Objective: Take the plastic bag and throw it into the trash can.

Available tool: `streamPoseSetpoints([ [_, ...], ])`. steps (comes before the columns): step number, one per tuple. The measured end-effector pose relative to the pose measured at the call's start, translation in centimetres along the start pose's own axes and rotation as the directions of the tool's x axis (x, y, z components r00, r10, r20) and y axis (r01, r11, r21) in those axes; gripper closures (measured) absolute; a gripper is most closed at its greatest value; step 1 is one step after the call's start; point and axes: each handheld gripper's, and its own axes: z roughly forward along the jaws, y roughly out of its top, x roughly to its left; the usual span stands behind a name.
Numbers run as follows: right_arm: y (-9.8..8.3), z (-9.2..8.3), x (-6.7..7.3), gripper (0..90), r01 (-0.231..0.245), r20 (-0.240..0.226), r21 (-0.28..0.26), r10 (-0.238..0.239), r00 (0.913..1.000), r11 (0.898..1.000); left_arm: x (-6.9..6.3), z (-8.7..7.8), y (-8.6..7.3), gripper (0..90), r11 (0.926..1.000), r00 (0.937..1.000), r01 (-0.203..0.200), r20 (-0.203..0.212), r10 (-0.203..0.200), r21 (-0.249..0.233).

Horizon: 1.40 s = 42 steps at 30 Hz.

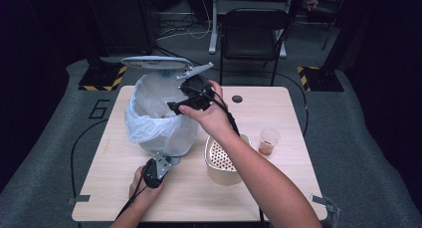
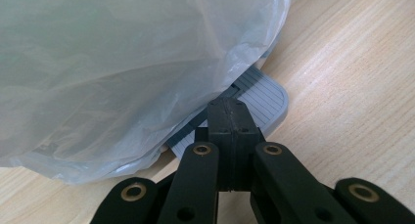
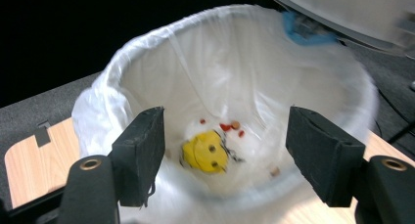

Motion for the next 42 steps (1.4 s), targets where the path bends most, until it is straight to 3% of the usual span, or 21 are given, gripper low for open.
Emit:
streamPoseSetpoints([
  [4,-0.9,-1.9,-1.0,30.0,-0.014,0.014,-0.010,0.015,0.9998,1.000,0.0,0.0,0.0,90.0,1.0000,1.0000,0.000,0.002,0.000,0.001],
  [10,-2.5,-4.4,-2.7,18.6,-0.039,0.033,-0.029,0.040,0.9987,0.999,0.0,0.0,0.0,90.0,1.0000,1.0000,0.002,0.004,-0.002,0.000],
  [18,-5.2,-5.9,-4.1,6.4,-0.039,0.036,-0.020,0.040,0.9986,0.999,0.0,0.1,0.0,90.0,1.0000,1.0000,0.002,-0.004,-0.002,-0.007],
  [21,-6.2,-6.2,-4.5,5.8,-0.087,0.038,-0.026,0.088,0.9954,0.996,0.0,0.1,0.0,90.0,1.0000,1.0000,0.001,-0.006,-0.001,-0.009],
  [26,-7.4,-7.3,-4.9,18.9,-0.072,0.083,-0.080,0.079,0.9934,0.994,-0.1,0.1,-0.1,90.0,0.9998,0.9999,0.014,0.001,-0.014,-0.010],
  [31,-9.3,-7.0,-5.7,35.1,-0.061,0.082,-0.046,0.064,0.9946,0.997,-0.1,0.0,-0.1,90.0,1.0000,1.0000,0.004,0.003,-0.004,-0.003],
  [36,-11.4,-6.5,-6.8,40.4,-0.093,0.114,-0.028,0.096,0.9888,0.995,-0.1,0.0,-0.1,90.0,1.0000,1.0000,0.007,0.003,-0.007,-0.004],
  [40,-13.1,-6.0,-7.5,46.3,-0.076,0.143,0.009,0.074,0.9869,0.997,-0.1,0.0,-0.1,90.0,0.9999,0.9999,0.010,0.004,-0.010,-0.004],
  [42,-14.0,-5.9,-7.7,48.9,-0.100,0.150,0.017,0.096,0.9840,0.995,-0.1,0.0,-0.1,90.0,1.0000,1.0000,0.006,0.003,-0.006,-0.004],
])
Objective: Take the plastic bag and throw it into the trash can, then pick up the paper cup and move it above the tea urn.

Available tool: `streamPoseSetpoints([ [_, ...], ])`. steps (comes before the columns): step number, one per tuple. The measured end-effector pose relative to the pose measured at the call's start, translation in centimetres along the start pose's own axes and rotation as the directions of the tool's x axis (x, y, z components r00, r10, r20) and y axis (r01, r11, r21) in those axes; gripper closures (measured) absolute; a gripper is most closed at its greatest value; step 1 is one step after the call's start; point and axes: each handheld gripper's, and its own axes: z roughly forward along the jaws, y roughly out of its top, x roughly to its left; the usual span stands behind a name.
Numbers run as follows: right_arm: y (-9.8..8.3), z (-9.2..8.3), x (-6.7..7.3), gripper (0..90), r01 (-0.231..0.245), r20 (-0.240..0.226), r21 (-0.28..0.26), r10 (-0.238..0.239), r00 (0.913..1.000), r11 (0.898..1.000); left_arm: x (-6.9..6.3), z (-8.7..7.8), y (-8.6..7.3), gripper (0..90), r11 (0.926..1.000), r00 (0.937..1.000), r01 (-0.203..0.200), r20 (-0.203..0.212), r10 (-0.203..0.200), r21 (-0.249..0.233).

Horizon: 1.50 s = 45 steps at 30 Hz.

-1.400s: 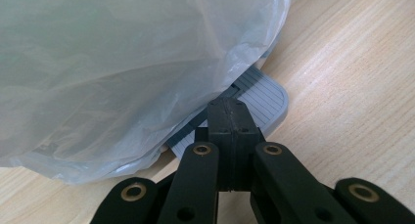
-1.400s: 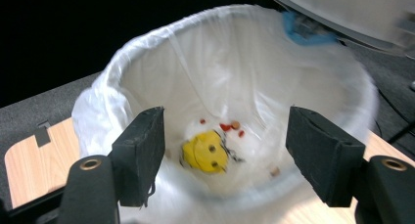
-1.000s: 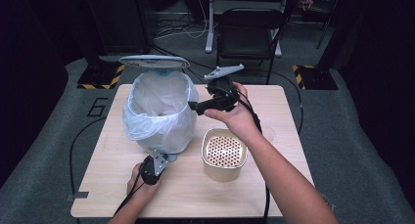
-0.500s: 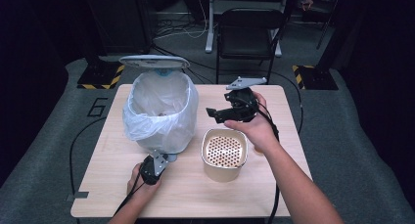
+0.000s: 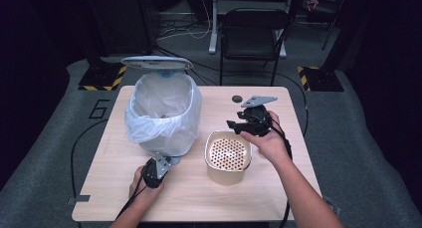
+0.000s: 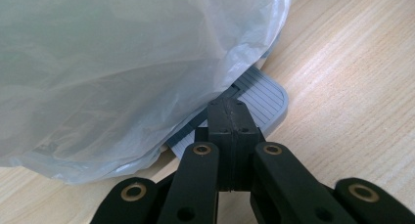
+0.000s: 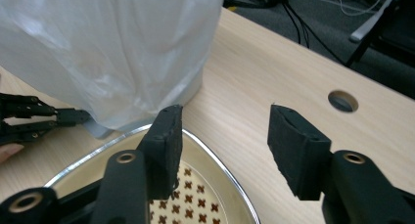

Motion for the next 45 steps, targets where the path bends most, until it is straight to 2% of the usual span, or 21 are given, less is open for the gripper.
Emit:
streamPoseSetpoints([
  [5,-2.0,0.4,-1.2,50.2,-0.060,0.021,0.022,0.059,0.9980,0.998,0.0,0.0,0.0,90.0,1.0000,1.0000,0.001,0.001,-0.001,0.000],
  [10,-3.7,0.8,-1.9,52.8,-0.067,0.060,0.041,0.064,0.9962,0.997,0.0,0.0,0.0,90.0,1.0000,1.0000,-0.001,0.000,0.001,0.000],
  [18,-5.2,0.8,-2.8,56.3,-0.111,0.062,0.027,0.109,0.9921,0.993,0.0,0.0,0.0,90.0,1.0000,1.0000,-0.003,0.000,0.003,0.001],
  [23,-6.0,1.0,-3.1,57.7,-0.139,0.061,0.038,0.137,0.9887,0.990,0.0,0.0,0.0,90.0,1.0000,1.0000,0.001,0.000,-0.001,0.000],
  [25,-6.2,1.1,-3.1,60.0,-0.161,0.045,0.033,0.159,0.9862,0.986,0.0,0.0,0.0,90.0,1.0000,1.0000,0.001,0.001,-0.001,0.000],
  [32,-6.4,1.6,-2.8,80.0,-0.144,-0.022,0.071,0.146,0.9890,0.987,0.0,0.0,0.0,90.0,1.0000,1.0000,0.000,0.002,0.000,0.002],
  [35,-6.5,1.7,-2.7,80.7,-0.114,-0.026,0.076,0.116,0.9929,0.991,0.0,0.0,0.0,90.0,1.0000,1.0000,-0.003,0.001,0.003,0.002],
  [39,-6.8,1.5,-3.2,82.1,-0.126,-0.097,0.075,0.133,0.9864,0.989,0.0,0.0,0.0,90.0,1.0000,1.0000,-0.003,0.003,0.003,0.004],
  [45,-6.9,1.4,-2.8,82.1,-0.076,-0.141,0.080,0.087,0.9862,0.994,0.0,0.0,0.0,90.0,1.0000,1.0000,-0.001,-0.001,0.001,0.000],
])
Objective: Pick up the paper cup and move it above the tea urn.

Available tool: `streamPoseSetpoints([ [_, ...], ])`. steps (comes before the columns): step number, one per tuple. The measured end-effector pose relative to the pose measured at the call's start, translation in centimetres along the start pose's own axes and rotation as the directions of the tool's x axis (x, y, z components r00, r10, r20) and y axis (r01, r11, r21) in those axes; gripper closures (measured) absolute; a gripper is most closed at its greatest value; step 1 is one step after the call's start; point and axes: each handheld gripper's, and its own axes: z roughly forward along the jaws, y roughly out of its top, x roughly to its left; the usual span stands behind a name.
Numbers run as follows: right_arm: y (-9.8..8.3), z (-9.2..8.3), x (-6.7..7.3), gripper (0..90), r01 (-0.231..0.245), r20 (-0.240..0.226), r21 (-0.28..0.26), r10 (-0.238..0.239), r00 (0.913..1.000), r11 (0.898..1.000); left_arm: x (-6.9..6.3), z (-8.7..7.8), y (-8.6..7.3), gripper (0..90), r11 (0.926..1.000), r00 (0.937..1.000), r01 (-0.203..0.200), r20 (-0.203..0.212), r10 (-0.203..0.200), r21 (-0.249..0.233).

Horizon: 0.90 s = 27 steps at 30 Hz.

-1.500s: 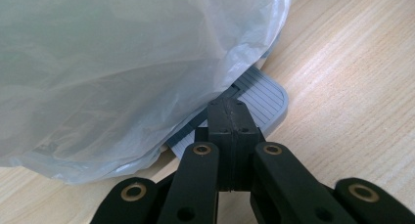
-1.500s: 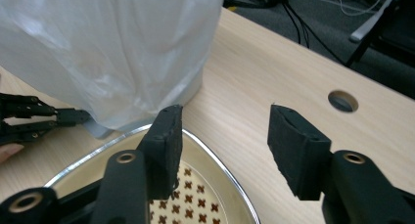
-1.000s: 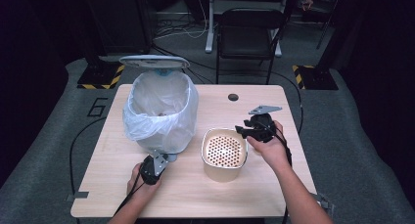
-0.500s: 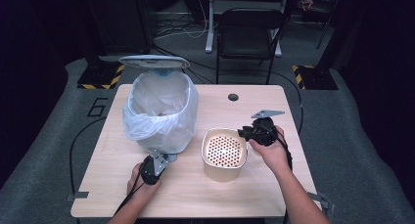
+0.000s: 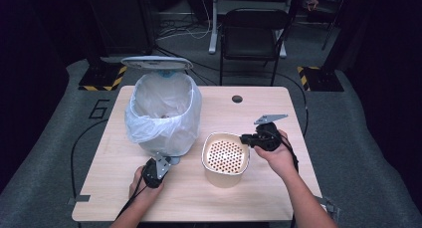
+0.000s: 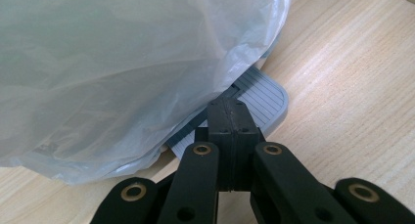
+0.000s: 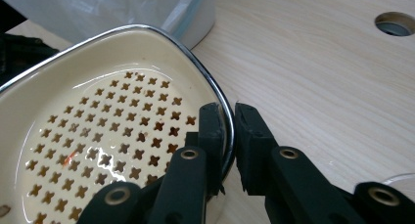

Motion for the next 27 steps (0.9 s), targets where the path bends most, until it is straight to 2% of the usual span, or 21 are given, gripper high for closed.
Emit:
streamPoseSetpoints([
  [5,0.0,0.1,0.7,82.1,0.057,-0.055,0.020,-0.056,0.9969,0.998,0.0,0.0,0.0,90.0,1.0000,1.0000,0.000,0.000,0.000,0.000],
  [9,0.1,0.0,1.2,81.9,0.095,-0.081,0.040,-0.092,0.9924,0.995,0.0,0.0,0.0,90.0,1.0000,1.0000,0.000,0.001,0.000,0.000],
  [16,0.1,-0.2,1.7,81.9,0.127,-0.119,0.064,-0.119,0.9858,0.990,0.0,0.0,0.0,90.0,1.0000,1.0000,0.002,0.003,-0.002,0.000],
  [21,0.4,-0.2,2.0,81.3,0.155,-0.115,0.080,-0.145,0.9827,0.985,0.0,0.0,0.0,90.0,1.0000,1.0000,0.004,0.004,-0.004,0.000],
  [23,0.5,-0.3,2.1,80.0,0.156,-0.097,0.078,-0.149,0.9841,0.985,0.0,0.0,0.0,90.0,1.0000,1.0000,0.003,0.004,-0.003,0.000],
  [27,1.1,-1.4,2.1,69.7,0.138,-0.063,0.033,-0.136,0.9888,0.990,0.0,0.0,0.0,90.0,1.0000,1.0000,0.004,0.004,-0.004,0.000],
])
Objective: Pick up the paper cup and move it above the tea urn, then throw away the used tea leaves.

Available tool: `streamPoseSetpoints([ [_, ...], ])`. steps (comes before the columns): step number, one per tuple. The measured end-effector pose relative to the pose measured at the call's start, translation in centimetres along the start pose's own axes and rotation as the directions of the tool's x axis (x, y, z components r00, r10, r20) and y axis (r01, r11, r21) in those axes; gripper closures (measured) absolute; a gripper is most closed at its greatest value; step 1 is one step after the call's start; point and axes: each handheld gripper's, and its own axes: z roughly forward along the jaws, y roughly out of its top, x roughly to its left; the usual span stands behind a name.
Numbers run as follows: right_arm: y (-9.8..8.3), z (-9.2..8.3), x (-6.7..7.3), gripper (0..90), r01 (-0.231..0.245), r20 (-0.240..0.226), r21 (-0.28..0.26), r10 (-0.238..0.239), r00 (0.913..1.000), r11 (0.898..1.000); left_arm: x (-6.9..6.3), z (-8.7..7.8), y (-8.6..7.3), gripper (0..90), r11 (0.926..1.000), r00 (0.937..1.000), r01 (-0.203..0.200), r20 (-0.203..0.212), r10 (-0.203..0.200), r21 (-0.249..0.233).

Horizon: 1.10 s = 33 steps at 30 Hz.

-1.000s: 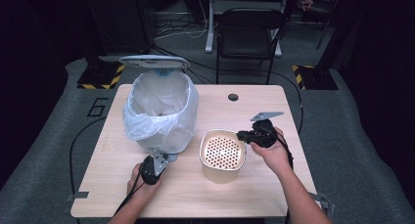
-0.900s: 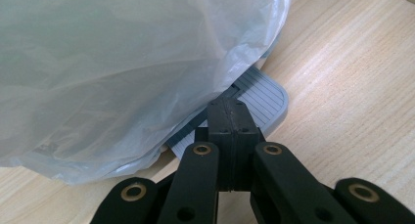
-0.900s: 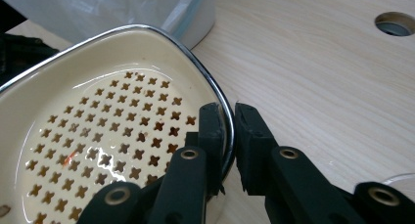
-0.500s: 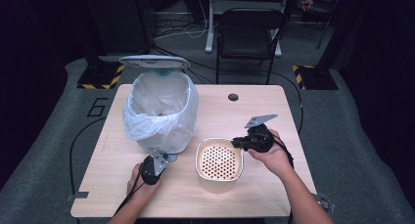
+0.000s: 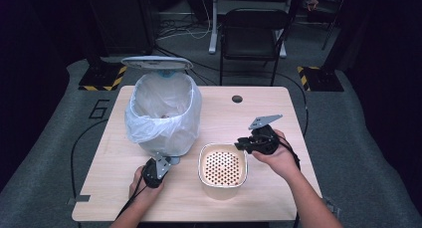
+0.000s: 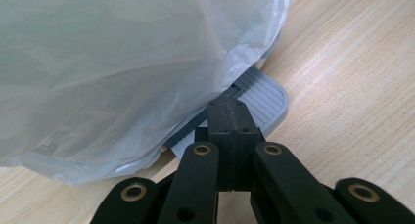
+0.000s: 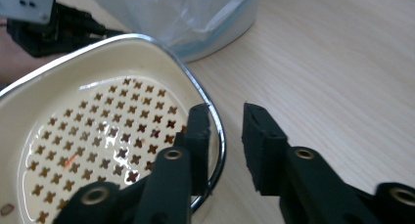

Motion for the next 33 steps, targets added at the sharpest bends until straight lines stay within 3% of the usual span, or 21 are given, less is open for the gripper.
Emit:
streamPoseSetpoints([
  [6,0.1,-1.9,-1.1,55.2,-0.043,0.115,-0.043,0.048,0.9922,0.998,0.0,0.0,0.0,90.0,1.0000,1.0000,-0.001,-0.002,0.001,-0.001],
  [7,0.1,-1.9,-1.1,55.2,-0.043,0.115,-0.043,0.048,0.9922,0.998,0.0,0.0,0.0,90.0,1.0000,1.0000,-0.001,-0.002,0.001,-0.001],
  [8,-0.3,-2.3,-1.6,51.1,-0.053,0.172,-0.051,0.061,0.9833,0.997,0.0,0.0,0.0,90.0,1.0000,1.0000,-0.001,-0.002,0.001,-0.001],
  [10,-0.7,-2.6,-2.1,46.4,-0.059,0.212,-0.058,0.070,0.9747,0.997,0.0,0.0,0.0,90.0,1.0000,1.0000,0.003,0.002,-0.003,-0.002],
  [12,-1.4,-2.9,-2.9,41.5,-0.083,0.263,-0.065,0.098,0.9598,0.994,0.0,0.0,0.0,90.0,1.0000,1.0000,-0.001,-0.002,0.001,-0.001],
  [16,-2.2,-3.4,-3.9,36.2,-0.105,0.305,-0.076,0.123,0.9444,0.992,0.0,0.0,0.0,90.0,1.0000,1.0000,0.004,0.005,-0.004,0.002],
  [18,-2.3,-3.5,-4.1,35.0,-0.109,0.309,-0.078,0.128,0.9425,0.991,0.0,0.0,0.0,90.0,1.0000,1.0000,0.001,0.000,-0.001,-0.001],
  [25,-3.9,-4.1,-5.7,23.0,-0.154,0.384,-0.090,0.177,0.9064,0.984,0.0,0.0,0.0,90.0,1.0000,1.0000,0.000,0.000,0.000,-0.001],
  [28,-4.4,-4.1,-6.1,21.8,-0.169,0.396,-0.094,0.192,0.8978,0.981,0.0,0.0,0.0,90.0,1.0000,1.0000,0.002,-0.002,-0.002,-0.004],
  [33,-5.3,-3.9,-6.8,19.4,-0.197,0.393,-0.095,0.219,0.8929,0.976,0.0,0.0,0.0,90.0,1.0000,1.0000,0.003,0.005,-0.003,0.001],
])
